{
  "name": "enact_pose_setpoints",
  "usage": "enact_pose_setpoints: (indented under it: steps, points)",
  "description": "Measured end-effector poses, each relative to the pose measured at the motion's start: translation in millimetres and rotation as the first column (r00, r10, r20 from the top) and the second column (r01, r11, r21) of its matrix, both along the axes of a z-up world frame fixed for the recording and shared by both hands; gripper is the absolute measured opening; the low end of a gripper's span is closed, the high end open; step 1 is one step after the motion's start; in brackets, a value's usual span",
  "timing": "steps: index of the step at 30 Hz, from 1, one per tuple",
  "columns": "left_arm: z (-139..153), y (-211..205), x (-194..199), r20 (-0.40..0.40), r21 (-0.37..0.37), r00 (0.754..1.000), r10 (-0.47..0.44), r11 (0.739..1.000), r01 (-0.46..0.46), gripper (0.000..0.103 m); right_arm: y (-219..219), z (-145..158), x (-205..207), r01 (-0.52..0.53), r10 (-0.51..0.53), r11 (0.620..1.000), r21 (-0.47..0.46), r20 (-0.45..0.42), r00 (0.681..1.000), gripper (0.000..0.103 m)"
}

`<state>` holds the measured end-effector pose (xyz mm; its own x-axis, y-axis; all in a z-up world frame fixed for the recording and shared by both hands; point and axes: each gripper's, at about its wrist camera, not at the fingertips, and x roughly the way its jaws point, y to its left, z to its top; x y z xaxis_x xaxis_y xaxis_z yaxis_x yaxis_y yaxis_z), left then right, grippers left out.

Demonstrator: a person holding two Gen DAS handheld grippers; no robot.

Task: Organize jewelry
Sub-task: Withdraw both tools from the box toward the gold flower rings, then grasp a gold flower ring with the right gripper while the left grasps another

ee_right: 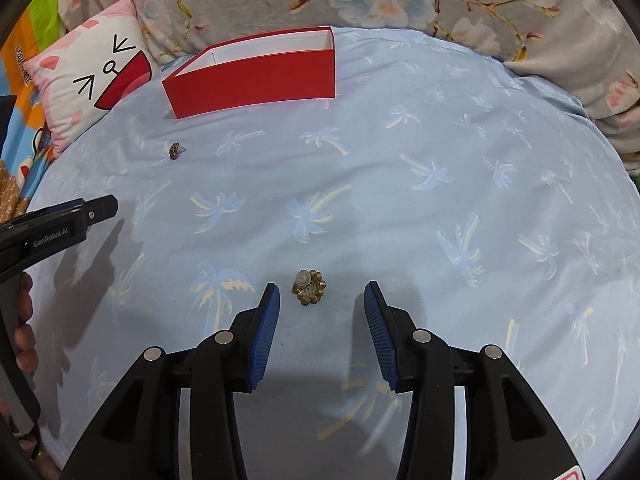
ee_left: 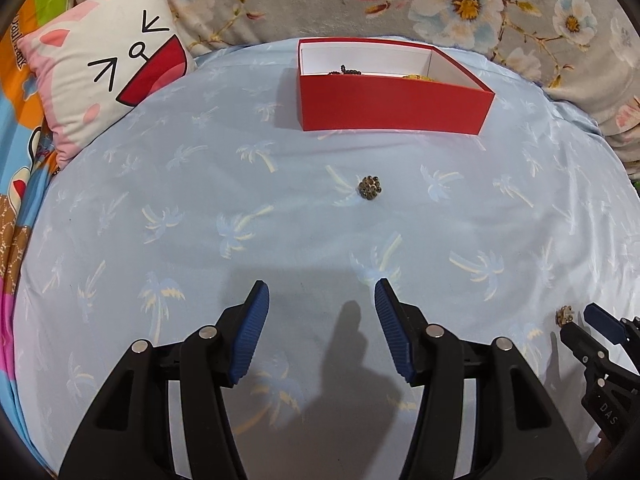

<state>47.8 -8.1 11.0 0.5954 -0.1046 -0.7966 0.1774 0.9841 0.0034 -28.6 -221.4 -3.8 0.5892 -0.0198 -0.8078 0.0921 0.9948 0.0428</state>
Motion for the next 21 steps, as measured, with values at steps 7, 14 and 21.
enact_pose_setpoints:
  steps: [7,14,21]
  points:
    - [-1.4,-3.5,-2.1,-0.008,-0.005,1.0,-0.012,1.0,0.012,0.053,-0.4,-5.1,3.4,0.009,-0.009,1.0,0.01,-0.002,1.0,0.039]
    - [-4.1,-6.5,-1.5,-0.015,-0.009,1.0,-0.02,1.0,0.02,0.053,-3.1,-5.4,8.7,0.018,-0.018,1.0,0.007,0.001,1.0,0.027]
    - [0.6,-7.5,10.9,-0.007,-0.035,1.0,-0.019,0.999,0.018,0.053,-8.2,-1.0,14.5,0.02,-0.02,0.998,0.057,-0.002,1.0,0.013]
